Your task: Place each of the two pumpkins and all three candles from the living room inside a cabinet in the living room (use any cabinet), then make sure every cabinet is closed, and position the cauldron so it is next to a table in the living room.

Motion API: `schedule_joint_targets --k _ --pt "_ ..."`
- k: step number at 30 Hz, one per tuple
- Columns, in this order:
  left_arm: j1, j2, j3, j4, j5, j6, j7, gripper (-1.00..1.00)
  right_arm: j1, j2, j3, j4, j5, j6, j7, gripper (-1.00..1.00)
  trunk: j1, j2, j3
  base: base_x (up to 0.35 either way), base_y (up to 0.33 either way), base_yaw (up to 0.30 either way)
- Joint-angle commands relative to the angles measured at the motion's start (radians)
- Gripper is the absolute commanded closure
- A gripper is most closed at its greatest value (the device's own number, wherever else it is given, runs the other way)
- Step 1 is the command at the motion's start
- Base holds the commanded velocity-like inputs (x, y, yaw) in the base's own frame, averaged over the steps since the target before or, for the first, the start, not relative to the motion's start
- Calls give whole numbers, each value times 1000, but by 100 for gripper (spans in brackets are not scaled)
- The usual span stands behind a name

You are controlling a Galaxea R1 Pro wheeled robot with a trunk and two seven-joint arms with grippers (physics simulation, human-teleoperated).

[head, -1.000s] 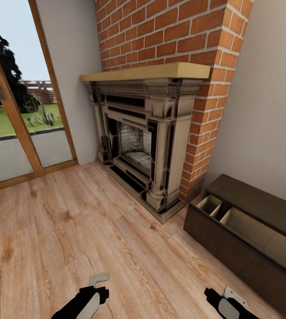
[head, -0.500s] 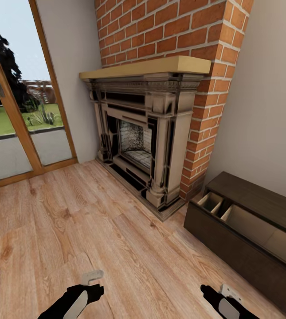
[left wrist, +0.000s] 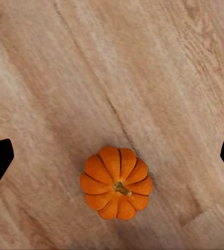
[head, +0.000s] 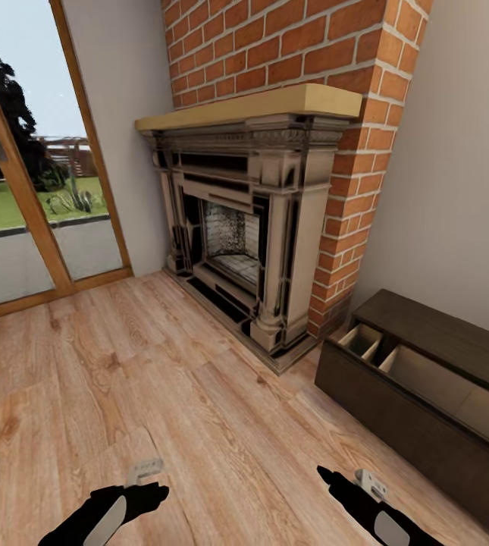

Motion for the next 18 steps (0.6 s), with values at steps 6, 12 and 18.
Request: schedule_joint_targets --k 6,12,18 --pt "-1 1 -8 -11 10 1 4 -100 -1 2 21 0 -11 3 21 -100 23 -43 -20 0 0 0" --pt "-1 1 29 -12 10 1 5 -100 -1 2 22 0 -12 3 24 -100 46 -85 -37 0 0 154" --pt "-1 2 74 -12 10 2 -1 -100 -1 2 22 0 -12 3 24 -100 69 -127 -54 -114 0 269"
